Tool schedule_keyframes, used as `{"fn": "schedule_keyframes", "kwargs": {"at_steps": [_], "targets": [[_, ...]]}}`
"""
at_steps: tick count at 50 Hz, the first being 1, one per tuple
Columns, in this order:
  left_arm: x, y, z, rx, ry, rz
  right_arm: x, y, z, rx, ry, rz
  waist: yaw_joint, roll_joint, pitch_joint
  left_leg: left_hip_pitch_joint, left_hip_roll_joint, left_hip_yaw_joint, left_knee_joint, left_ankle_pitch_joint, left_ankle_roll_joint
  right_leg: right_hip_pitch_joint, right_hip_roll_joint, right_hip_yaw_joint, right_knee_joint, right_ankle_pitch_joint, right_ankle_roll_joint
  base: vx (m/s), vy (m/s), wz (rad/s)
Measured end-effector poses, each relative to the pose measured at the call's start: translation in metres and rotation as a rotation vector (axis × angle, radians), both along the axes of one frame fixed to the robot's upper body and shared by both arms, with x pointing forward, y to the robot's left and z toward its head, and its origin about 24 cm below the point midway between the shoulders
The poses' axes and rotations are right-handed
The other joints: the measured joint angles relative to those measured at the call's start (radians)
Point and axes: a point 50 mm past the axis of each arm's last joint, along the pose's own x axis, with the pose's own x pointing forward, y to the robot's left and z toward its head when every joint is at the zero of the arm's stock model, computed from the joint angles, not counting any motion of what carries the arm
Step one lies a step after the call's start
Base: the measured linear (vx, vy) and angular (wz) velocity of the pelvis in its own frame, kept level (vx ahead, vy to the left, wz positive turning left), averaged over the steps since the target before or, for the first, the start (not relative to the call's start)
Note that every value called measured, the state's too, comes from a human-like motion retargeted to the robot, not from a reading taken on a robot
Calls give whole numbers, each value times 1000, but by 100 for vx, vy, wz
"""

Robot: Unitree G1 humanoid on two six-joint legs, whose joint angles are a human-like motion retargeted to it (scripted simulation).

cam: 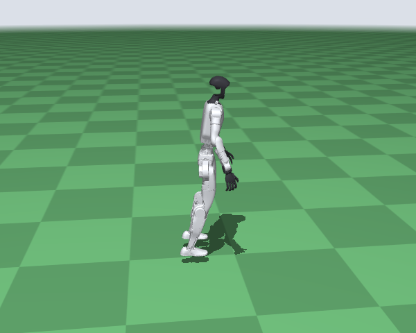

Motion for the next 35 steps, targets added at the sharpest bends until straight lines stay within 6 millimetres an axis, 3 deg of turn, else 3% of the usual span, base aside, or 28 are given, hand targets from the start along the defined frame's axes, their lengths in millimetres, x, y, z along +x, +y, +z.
{"fn": "schedule_keyframes", "kwargs": {"at_steps": [8,11,15,17,20,24,27,29,31,33,35], "targets": [[-8,10,5,-35,-111,220,22,0,19,34,-162,-49,1,-1,37,-58,2,16,25,66,4,-61,0,38,18,73,21,-5,0,-7],[-5,11,9,-57,-182,309,23,2,22,68,-170,-48,0,-9,96,-102,3,19,28,126,4,-103,0,65,8,138,37,-19,0,-19],[11,6,17,-111,-271,415,24,3,21,77,-134,-14,-9,-13,221,-164,10,24,43,154,6,-151,7,106,-13,173,44,-30,-1,-19],[28,3,27,-143,-337,421,29,7,21,81,-150,-25,-25,-10,300,-208,18,15,89,95,23,-181,18,113,7,123,12,-37,0,3],[63,1,52,-164,-453,359,46,18,27,108,-247,-94,-70,0,420,-360,37,-31,323,-90,97,-295,52,85,188,-50,-76,-41,1,46],[100,-4,72,-116,-447,214,65,26,32,142,-323,-258,-121,37,443,-793,56,-103,899,-325,227,-692,100,-15,757,-338,-156,-37,1,72],[113,0,75,1,-355,65,81,25,37,108,-339,-305,-130,57,427,-987,59,-121,1144,-396,266,-883,107,-49,1026,-435,-197,-15,1,34],[106,12,73,178,-309,-46,89,27,47,56,-412,-241,-130,53,389,-1031,63,-116,1180,-402,275,-930,108,-51,1070,-443,-209,4,0,-3],[80,28,63,384,-289,-111,86,29,59,12,-525,-148,-132,35,343,-988,62,-97,1111,-371,275,-897,95,-46,1006,-409,-196,22,0,-15],[34,42,46,500,-249,-90,67,27,68,12,-592,-100,-134,3,301,-839,48,-66,916,-288,258,-767,71,-24,826,-315,-159,44,-1,-26],[-31,48,24,472,-141,17,28,18,66,51,-564,-152,-127,-39,260,-588,10,-35,565,-85,209,-544,28,21,507,-109,-115,64,-3,-42]]}}
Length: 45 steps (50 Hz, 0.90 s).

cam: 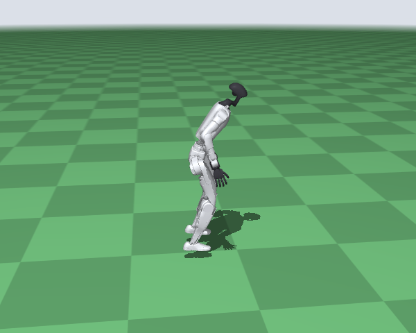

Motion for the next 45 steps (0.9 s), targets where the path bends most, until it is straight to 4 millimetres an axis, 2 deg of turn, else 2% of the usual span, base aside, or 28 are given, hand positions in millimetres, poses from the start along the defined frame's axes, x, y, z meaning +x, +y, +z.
{"fn": "schedule_keyframes", "kwargs": {"at_steps": [2,3,5,7,8,10,12,13,15,18,21,23,25,27,28,29,30,31,32,33,34,35,36,37,38,40,42,45], "targets": [[-80,-8,-23,-186,140,176,-57,-14,-13,105,117,-102,21,-22,-69,302,-41,-9,-488,391,-138,257,-58,29,-419,362,89,74,-4,-57],[-122,-17,-30,-295,225,257,-90,-20,-18,157,193,-146,33,-15,-122,409,-40,-33,-662,561,-248,347,-70,26,-568,536,179,70,-9,-42],[-192,-32,-33,-455,379,388,-144,-27,-27,243,338,-208,43,14,-218,524,-13,-118,-755,715,-394,463,-35,4,-673,744,271,60,-11,-5],[-242,-49,-31,-503,538,472,-178,-30,-39,263,499,-226,36,26,-272,530,-88,-135,-519,724,-271,541,-55,77,-589,808,241,44,17,32],[-262,-54,-29,-495,637,493,-190,-31,-48,273,594,-220,31,61,-255,506,-77,-118,-238,658,-178,573,0,82,-418,775,149,32,11,20],[-294,-53,-23,-440,848,489,-211,-34,-63,271,782,-218,44,133,-196,443,20,-56,408,477,-22,499,146,11,237,592,11,13,-3,-17],[-297,-43,-23,-365,951,517,-206,-42,-80,187,918,-235,87,183,-220,300,126,-44,943,371,20,298,232,-99,802,531,-59,-6,-16,-68],[-296,-37,-23,-332,968,558,-204,-45,-85,132,979,-237,105,198,-231,261,142,-57,1126,374,10,236,261,-142,1002,539,-100,-6,-20,-58],[-288,-28,-23,-290,949,630,-196,-53,-88,37,1057,-238,115,207,-257,206,128,-69,1345,421,1,167,311,-183,1254,547,-132,-2,-13,-8],[-254,-16,-31,-277,856,605,-171,-61,-86,6,1012,-295,87,209,-305,191,98,-102,1263,413,-23,205,303,-131,1169,460,-105,13,6,68],[-216,-6,-38,-290,772,477,-156,-57,-86,101,925,-331,49,186,-285,411,75,-102,799,347,-120,501,153,-26,618,335,-26,28,18,81],[-186,2,-39,-291,669,406,-145,-53,-86,167,887,-280,56,147,-275,583,40,-82,384,315,-187,704,30,7,116,344,25,21,6,21],[-135,11,-38,-301,500,359,-118,-51,-81,201,836,-175,97,91,-301,657,-34,-85,-51,344,-242,778,-79,39,-349,454,105,1,1,-25],[-72,19,-28,-317,290,335,-75,-56,-69,161,728,-116,133,70,-312,656,-68,-140,-373,400,-279,727,-97,65,-551,459,147,-24,-1,-23],[-42,22,-20,-325,193,331,-52,-60,-61,128,663,-121,138,74,-296,642,-65,-169,-431,354,-267,696,-80,70,-558,371,127,-38,-2,0],[-13,24,-11,-327,109,331,-27,-63,-51,92,591,-156,135,79,-251,618,-65,-184,-384,217,-211,654,-54,67,-463,208,79,-45,-4,15],[16,25,-1,-329,32,334,-1,-66,-39,56,514,-208,128,85,-192,589,-66,-192,-285,33,-135,607,-25,61,-317,9,18,-50,-10,28],[37,24,8,-311,-6,331,21,-65,-29,16,447,-271,113,86,-123,520,-42,-162,-80,-139,-12,527,10,39,-73,-163,-50,-51,-26,31],[57,24,17,-289,-36,319,43,-62,-18,-17,385,-325,101,97,-61,451,1,-156,112,-277,69,453,64,6,132,-285,-119,-50,-61,24],[75,24,26,-256,-49,290,63,-53,-8,-38,332,-357,92,125,-9,381,85,-198,277,-347,69,390,152,-47,262,-309,-191,-43,-45,3],[92,16,32,-239,-45,222,79,-45,1,-48,288,-371,86,141,29,388,-90,-402,356,-374,-30,346,162,-61,334,-313,-189,-37,4,-16],[109,5,37,-228,-31,132,94,-38,11,-52,249,-376,82,151,60,434,-394,-685,391,-380,-179,311,134,-53,377,-307,-150,-30,37,-242],[113,3,39,-222,-37,105,106,-21,14,-36,220,-308,129,179,51,549,-483,-965,357,-375,-290,260,261,17,341,-238,-149,-24,23,-296],[118,-3,40,-210,-42,60,111,-5,13,-29,193,-254,137,183,49,582,-477,-1022,314,-355,-319,256,292,37,295,-199,-125,-16,-14,-13],[121,-16,38,-192,-46,-22,105,5,6,-37,170,-233,66,138,65,450,-282,-632,253,-302,-183,345,133,-45,226,-218,-56,-13,-15,304],[116,-30,34,-199,-99,-62,95,30,-7,-79,142,-105,40,81,2,358,0,-155,41,-121,55,368,35,-40,65,-137,12,-15,-13,213],[104,-41,25,-255,-113,-98,84,42,-17,-147,169,40,65,77,-87,398,-4,-148,-201,12,-33,380,25,-4,-164,-7,40,-17,-10,-70],[80,-56,5,-377,-28,-144,66,38,-33,-201,290,209,75,104,-200,452,32,-113,-484,126,-174,434,-6,-62,-455,127,63,-19,-8,-42]]}}
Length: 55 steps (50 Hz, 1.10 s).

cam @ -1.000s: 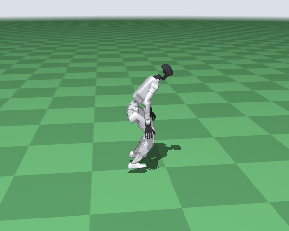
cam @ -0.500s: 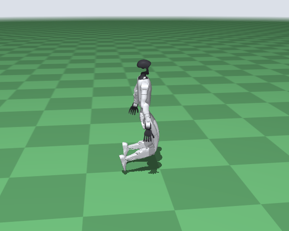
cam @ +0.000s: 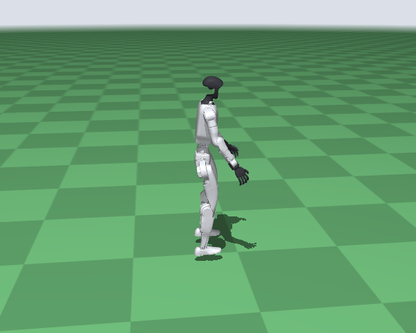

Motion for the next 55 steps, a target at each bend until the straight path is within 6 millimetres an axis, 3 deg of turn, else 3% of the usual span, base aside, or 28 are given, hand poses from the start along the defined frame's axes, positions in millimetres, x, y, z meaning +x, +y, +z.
{"fn": "schedule_keyframes", "kwargs": {"at_steps": [3,5,7,10,12,15,20,25,28,31,37,40,42,45,48,52,55], "targets": [[-8,-7,-9,-82,88,-64,-7,-19,-3,71,109,0,6,33,-42,16,12,-25,-51,42,-46,71,-9,-29,-68,28,-12,-24,-7,-4],[1,-6,-4,-92,74,-75,-1,-32,4,112,97,-74,18,27,-26,21,3,-23,-22,4,-27,108,-16,10,-79,-10,-1,-30,-9,-1],[19,-3,8,-82,8,-34,13,-44,18,110,14,-184,33,7,35,6,-3,10,59,-80,41,129,-23,41,-78,-72,-8,-35,-11,-12],[33,2,19,-93,-69,109,32,-56,37,56,-81,-293,40,5,140,-53,4,10,227,-150,116,125,-2,55,-11,-141,-92,-33,-11,-27],[29,5,16,-120,-66,206,38,-57,43,24,-81,-298,33,9,167,-73,25,29,267,-156,108,110,13,57,23,-165,-109,-22,-8,-29],[12,10,3,-143,-2,269,37,-52,40,16,-41,-250,20,1,140,-52,57,75,219,-139,84,103,19,61,-8,-175,-56,-8,-4,-28],[-31,21,-17,-119,122,232,11,-47,19,83,38,-146,16,-37,43,-2,25,53,191,-103,28,93,6,97,-60,-175,19,0,1,-33],[-50,29,-24,-106,168,247,-8,-69,15,25,76,-116,-5,-33,-3,66,28,189,140,-136,-25,70,11,93,-93,-160,25,-4,7,-9],[-51,28,-27,-89,203,266,-26,-89,11,-45,113,-166,-39,-23,3,91,27,194,84,-152,-17,70,14,71,-98,-148,21,-6,8,47],[-45,26,-26,-64,216,274,-55,-104,-2,-68,190,-273,-63,-29,18,85,14,148,71,-120,-13,68,6,45,-79,-141,32,-4,8,64],[-18,24,-12,-78,116,225,-114,-102,-31,-30,368,-382,-30,-56,5,95,-13,149,-30,-50,-47,21,-19,23,-63,-75,62,0,7,9],[-11,27,-4,-118,44,212,-119,-92,-37,35,370,-376,-26,-66,2,101,-23,163,-60,-37,-49,15,-23,42,-85,-25,64,2,5,-20],[-10,35,4,-107,1,177,-108,-85,-34,104,291,-371,-35,-70,8,107,-28,173,-69,-37,-50,16,-27,49,-97,6,68,3,4,-20],[-9,55,27,24,-72,41,-78,-78,-14,184,79,-301,-48,-70,23,124,-32,190,-92,-34,-51,19,-31,55,-110,33,80,4,2,-27],[-8,84,73,288,-193,-145,-46,-84,36,112,-176,-84,-43,-66,35,141,-33,212,-114,-32,-54,23,-30,69,-128,55,101,5,1,-35],[-11,113,164,623,-414,-319,-21,-104,143,-210,-502,262,-20,-59,43,146,-32,233,-122,-33,-58,27,-29,80,-151,70,133,5,2,-24],[-20,121,235,826,-563,-403,-24,-114,229,-471,-701,419,0,-56,40,140,-33,236,-120,-33,-63,29,-34,77,-164,74,157,6,3,-3]]}}
